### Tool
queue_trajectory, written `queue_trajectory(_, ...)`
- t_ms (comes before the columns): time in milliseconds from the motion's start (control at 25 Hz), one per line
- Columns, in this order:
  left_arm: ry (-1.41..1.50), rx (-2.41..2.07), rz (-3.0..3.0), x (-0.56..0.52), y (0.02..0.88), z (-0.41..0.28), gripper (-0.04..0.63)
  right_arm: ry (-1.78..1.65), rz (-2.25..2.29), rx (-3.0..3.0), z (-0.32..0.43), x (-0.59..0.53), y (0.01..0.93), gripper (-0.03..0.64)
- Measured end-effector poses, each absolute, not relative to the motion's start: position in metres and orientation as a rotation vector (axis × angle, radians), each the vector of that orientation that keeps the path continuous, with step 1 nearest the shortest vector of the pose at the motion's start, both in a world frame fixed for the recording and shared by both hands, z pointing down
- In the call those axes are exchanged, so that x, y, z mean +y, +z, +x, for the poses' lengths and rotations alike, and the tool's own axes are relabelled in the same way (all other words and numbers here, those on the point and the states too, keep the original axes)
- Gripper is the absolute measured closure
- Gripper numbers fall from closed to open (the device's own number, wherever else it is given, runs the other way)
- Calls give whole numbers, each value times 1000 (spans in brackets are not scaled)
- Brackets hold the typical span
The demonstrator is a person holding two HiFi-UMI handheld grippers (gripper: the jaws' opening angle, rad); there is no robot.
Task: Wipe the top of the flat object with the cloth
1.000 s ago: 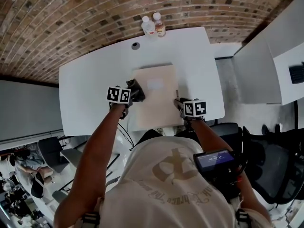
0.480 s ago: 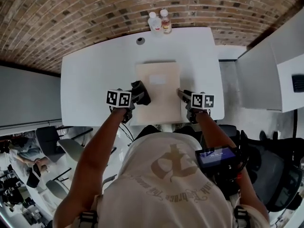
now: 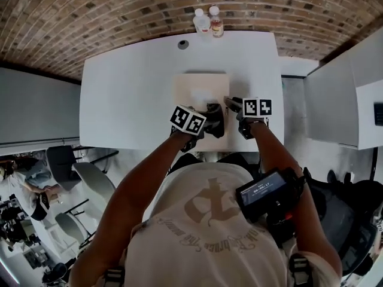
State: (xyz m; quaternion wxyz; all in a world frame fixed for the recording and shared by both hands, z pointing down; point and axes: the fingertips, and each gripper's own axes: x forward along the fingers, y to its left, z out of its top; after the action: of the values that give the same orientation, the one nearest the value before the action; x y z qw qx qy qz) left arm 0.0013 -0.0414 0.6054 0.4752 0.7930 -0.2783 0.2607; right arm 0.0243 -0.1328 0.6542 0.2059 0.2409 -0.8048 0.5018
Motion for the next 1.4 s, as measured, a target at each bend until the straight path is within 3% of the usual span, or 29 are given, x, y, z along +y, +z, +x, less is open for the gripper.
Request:
queue_trajectory(240, 659, -648, 1923, -43, 620, 29, 488, 1390, 603, -2227, 17, -126, 665, 439)
queue_trajectory(640, 720, -789, 1848, -40, 637, 9, 489, 1318, 550, -2210, 13, -126, 671, 440)
queue_trajectory(1400, 676, -1005, 1728, -16, 631, -151, 488, 1297, 657, -2199, 12, -126, 668, 440)
